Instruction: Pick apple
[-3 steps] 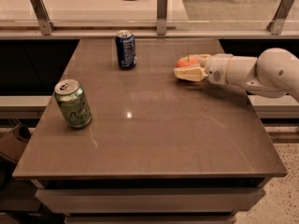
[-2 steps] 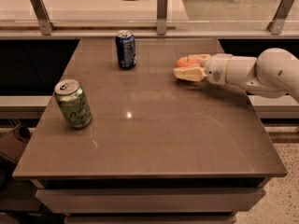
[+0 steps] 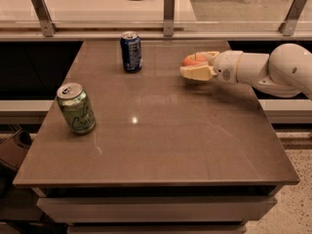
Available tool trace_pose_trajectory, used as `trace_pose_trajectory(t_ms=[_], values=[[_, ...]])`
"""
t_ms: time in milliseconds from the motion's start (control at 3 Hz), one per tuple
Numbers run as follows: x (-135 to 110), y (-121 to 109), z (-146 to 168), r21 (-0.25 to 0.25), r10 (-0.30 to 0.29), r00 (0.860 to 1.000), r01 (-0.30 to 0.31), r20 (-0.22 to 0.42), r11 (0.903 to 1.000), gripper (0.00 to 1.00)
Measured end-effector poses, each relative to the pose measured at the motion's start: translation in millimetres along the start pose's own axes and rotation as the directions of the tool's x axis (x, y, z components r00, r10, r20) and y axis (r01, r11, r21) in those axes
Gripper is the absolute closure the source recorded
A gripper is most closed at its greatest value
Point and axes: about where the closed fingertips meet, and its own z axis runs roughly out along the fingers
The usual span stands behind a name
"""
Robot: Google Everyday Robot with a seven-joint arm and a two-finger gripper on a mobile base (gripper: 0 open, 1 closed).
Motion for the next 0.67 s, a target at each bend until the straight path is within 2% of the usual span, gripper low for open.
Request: trace_pose_trajectory(t_ms=[667], values=[[-40, 0, -12, 0.006, -0.069, 0.997, 0.069, 0.023, 0.9976, 1.00]])
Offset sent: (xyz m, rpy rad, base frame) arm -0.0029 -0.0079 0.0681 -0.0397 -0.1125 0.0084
